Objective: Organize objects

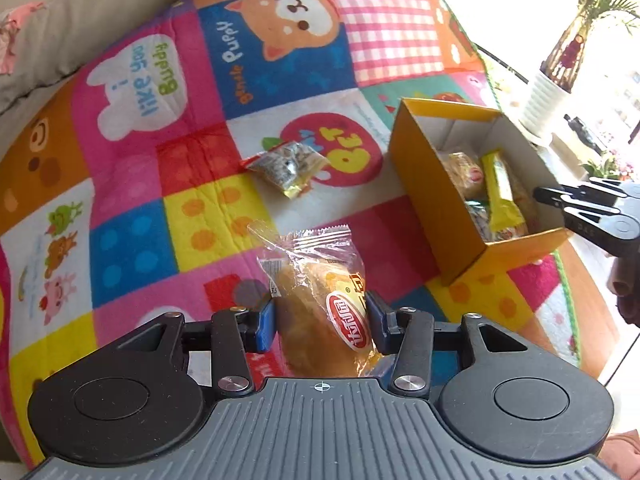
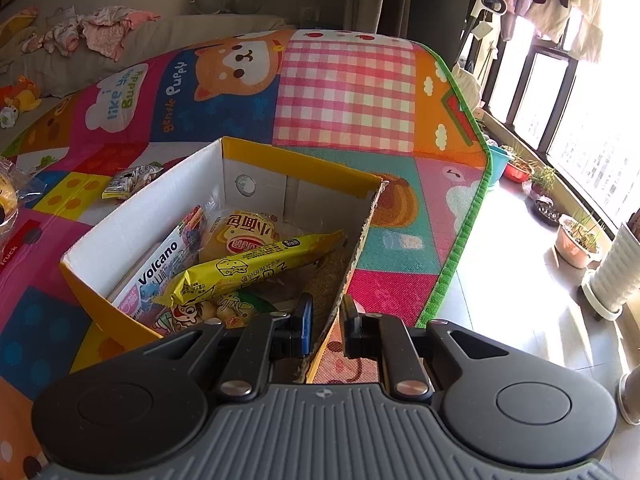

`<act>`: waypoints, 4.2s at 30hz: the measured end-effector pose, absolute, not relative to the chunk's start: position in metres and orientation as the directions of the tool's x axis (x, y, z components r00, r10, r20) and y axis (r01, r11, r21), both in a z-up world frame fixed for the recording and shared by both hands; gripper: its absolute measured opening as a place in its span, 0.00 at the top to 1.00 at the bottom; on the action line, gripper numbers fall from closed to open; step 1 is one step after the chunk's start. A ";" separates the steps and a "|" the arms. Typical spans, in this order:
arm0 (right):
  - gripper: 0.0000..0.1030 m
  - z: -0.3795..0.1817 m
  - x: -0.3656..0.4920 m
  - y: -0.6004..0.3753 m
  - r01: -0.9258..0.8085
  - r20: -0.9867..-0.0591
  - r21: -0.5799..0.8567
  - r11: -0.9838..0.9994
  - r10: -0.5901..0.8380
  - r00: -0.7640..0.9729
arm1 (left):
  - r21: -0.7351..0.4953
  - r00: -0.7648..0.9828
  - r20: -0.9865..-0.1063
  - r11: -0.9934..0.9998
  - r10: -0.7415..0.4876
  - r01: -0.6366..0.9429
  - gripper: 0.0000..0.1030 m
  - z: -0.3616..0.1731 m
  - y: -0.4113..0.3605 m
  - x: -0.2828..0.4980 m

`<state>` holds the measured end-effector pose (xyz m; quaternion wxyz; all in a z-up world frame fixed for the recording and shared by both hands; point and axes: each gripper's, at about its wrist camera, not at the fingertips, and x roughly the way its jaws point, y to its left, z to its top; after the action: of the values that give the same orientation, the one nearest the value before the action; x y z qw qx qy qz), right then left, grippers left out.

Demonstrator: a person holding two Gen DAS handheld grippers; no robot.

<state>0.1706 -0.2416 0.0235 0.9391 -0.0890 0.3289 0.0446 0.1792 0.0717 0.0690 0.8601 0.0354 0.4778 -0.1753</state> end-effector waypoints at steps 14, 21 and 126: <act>0.86 0.024 0.165 -0.242 -0.141 -0.612 -0.130 0.981 0.033 0.790 | -0.377 0.558 -0.584 0.805 -0.590 0.458 0.52 0.177 0.023 0.193; 0.86 0.025 0.164 -0.246 -0.140 -0.608 -0.110 0.984 0.045 0.792 | -0.480 0.473 -0.540 0.717 -0.696 0.506 0.51 0.147 -0.039 0.248; 0.81 0.021 0.168 -0.252 -0.172 -0.624 -0.087 0.981 0.081 0.777 | -0.078 0.523 -0.820 0.952 -0.230 0.296 0.55 -0.011 0.018 0.199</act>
<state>0.1681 -0.2515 0.0208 0.9401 -0.0697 0.3268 0.0672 0.1990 0.0182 -0.0113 0.8720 0.0356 0.4642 -0.1510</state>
